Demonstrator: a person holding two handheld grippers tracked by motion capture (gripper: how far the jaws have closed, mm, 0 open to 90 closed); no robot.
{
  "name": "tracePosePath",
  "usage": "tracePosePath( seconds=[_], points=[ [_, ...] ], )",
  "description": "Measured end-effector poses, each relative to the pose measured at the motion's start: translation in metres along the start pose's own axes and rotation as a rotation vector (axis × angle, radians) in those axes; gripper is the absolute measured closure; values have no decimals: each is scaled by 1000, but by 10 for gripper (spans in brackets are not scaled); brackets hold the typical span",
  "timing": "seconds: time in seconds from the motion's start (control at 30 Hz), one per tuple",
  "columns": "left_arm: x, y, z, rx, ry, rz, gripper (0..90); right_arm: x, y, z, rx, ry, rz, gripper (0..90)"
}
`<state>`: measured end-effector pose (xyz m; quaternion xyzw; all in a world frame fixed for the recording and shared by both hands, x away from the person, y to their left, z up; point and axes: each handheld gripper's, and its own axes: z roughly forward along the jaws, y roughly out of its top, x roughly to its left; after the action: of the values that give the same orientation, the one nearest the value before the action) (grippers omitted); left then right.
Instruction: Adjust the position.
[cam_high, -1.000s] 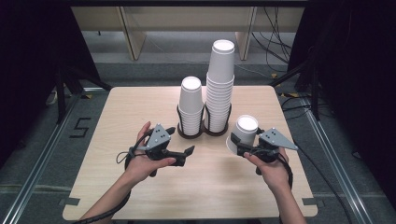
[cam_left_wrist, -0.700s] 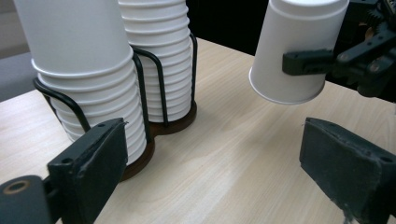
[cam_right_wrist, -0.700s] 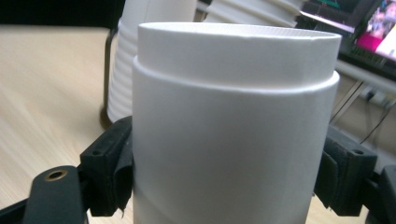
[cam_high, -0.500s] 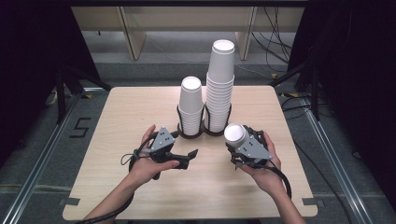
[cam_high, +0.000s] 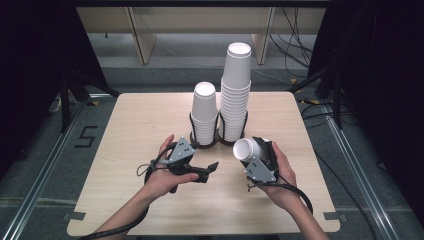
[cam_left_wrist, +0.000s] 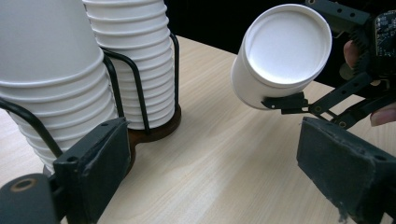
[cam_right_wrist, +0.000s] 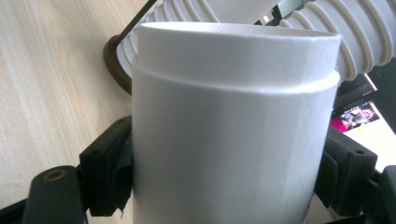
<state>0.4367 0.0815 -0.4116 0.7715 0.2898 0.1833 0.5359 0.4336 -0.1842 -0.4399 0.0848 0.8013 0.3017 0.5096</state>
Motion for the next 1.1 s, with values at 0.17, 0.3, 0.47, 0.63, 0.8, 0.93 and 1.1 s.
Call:
tracePosePath(
  seconds=[0.17, 0.3, 0.47, 0.63, 0.8, 0.93, 1.1],
  points=[
    [-3, -1, 6, 14, -37, -10, 95, 6, 5, 1, 15, -36, -185, 198],
    [-7, -2, 12, 38, -62, -15, 95, 24, 12, 2, 35, -47, -343, 198],
    [-8, -2, 20, 61, -97, -29, 90, 27, 15, 6, 23, -38, -537, 198],
    [-6, 1, 27, 71, -122, -42, 86, 31, 17, 5, 34, -46, -626, 198],
    [-7, 7, 33, 75, -150, -65, 84, 38, 16, 8, 43, -57, -775, 199],
    [-10, 9, 39, 88, -165, -53, 83, 40, 16, 10, 39, -57, -803, 199],
    [-13, 8, 47, 94, -186, -55, 84, 47, 15, 9, 43, -86, -786, 199]
  ],
)
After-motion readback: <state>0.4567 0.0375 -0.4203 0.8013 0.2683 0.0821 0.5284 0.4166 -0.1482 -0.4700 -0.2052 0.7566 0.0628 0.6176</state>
